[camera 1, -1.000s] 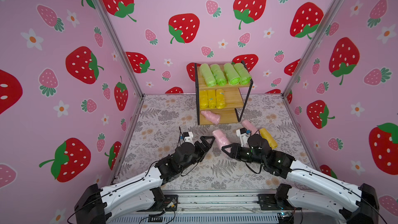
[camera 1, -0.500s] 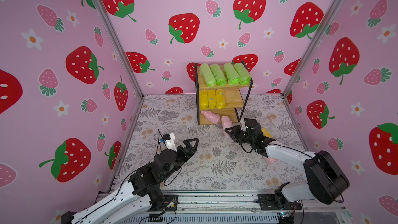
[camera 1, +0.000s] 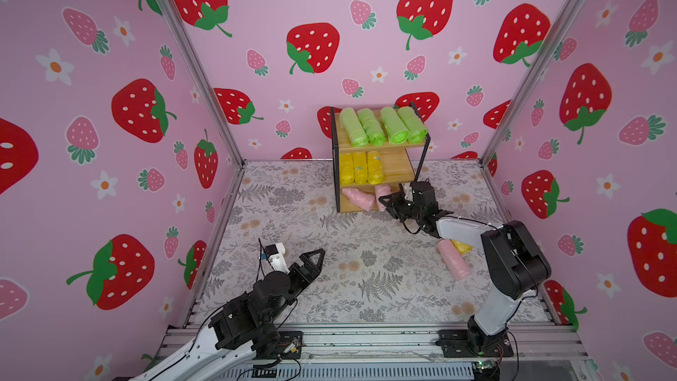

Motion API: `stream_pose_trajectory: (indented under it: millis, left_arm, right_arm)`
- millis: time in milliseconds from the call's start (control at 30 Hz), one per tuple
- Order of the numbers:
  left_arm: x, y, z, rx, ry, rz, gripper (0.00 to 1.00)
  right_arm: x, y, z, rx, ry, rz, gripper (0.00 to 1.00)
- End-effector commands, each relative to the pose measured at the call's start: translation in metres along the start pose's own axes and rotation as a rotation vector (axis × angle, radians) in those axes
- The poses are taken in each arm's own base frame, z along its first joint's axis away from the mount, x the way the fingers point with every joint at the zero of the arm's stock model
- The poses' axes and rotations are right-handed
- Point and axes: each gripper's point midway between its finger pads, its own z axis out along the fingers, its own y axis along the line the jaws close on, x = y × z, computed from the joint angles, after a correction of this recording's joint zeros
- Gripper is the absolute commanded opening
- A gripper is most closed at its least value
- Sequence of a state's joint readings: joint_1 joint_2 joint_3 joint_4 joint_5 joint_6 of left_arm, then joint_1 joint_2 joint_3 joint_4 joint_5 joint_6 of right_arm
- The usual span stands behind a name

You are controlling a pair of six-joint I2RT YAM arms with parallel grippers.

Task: Sort the rolls of trash bags by color and place them on the shelf
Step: Place the roll of trash bags on the shelf.

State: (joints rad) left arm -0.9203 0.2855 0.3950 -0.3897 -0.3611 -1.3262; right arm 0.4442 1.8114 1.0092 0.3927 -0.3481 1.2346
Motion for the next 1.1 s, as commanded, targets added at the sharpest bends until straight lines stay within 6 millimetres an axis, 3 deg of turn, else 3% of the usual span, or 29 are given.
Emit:
stream_pose_trajectory:
  millis: [0, 233, 500, 867, 1067]
  left_arm:
    - [-0.003, 0.013, 0.000, -0.028, -0.025, -0.005, 1.00]
    - [-0.002, 0.019, -0.004, -0.037, -0.019, -0.005, 1.00]
    - [-0.002, 0.022, -0.003, -0.032, -0.030, -0.021, 1.00]
    - [0.006, 0.024, 0.004, -0.047, 0.004, -0.032, 0.99]
    - [0.005, 0.027, 0.002, -0.048, -0.001, -0.034, 0.99]
  right_arm:
    - [-0.008, 0.017, 0.013, -0.059, 0.002, -0.011, 0.00]
    - [-0.005, -0.001, 0.039, -0.035, 0.056, 0.030, 0.00]
    - [0.031, -0.011, 0.032, -0.023, 0.146, 0.034, 0.00]
    - [0.049, 0.016, 0.035, -0.127, 0.235, 0.006, 0.00]
    - [0.038, 0.007, 0.038, -0.096, 0.195, 0.022, 0.00]
